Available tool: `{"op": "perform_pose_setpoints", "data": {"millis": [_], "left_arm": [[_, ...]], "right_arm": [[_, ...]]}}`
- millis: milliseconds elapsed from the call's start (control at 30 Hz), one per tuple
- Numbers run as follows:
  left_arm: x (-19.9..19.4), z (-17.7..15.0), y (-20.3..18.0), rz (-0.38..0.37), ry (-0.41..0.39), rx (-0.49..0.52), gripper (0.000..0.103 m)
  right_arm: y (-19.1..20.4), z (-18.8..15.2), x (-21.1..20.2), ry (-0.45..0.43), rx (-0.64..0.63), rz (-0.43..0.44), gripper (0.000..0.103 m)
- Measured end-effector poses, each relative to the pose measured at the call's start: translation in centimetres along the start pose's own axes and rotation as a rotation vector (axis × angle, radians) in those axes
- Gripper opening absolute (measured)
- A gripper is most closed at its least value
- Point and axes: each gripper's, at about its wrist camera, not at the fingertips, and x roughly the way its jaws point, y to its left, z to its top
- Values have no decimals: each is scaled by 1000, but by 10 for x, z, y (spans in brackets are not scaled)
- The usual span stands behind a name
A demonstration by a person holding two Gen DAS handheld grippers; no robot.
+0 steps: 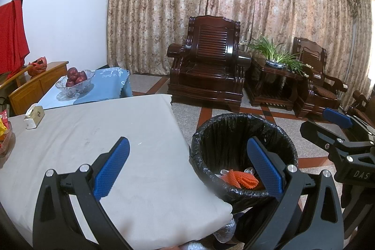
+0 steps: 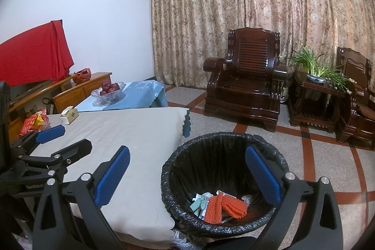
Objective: Collect trash
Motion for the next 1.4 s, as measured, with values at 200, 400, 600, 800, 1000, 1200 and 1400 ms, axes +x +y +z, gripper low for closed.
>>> {"op": "perform_pose_setpoints", "data": {"millis": [200,400,600,800,1000,1200,1400], "left_arm": [[0,0,0,1,1,0,97],[-1,1,0,0,1,0,97],[-1,1,0,0,1,1,97],[-1,2,-1,0,2,1,97],[-1,1,1,0,4,1,97],[-1,2,0,0,4,1,97],[-2,3,0,1,4,1,97]], "right_arm": [[-1,0,0,0,0,1,97],[-1,0,0,0,0,1,97],[-1,1,0,0,1,1,97],[0,1,0,0,-1,1,97],[0,1,-1,0,1,1,97],[0,1,-1,0,1,1,97],[0,2,-1,1,0,1,97]]}}
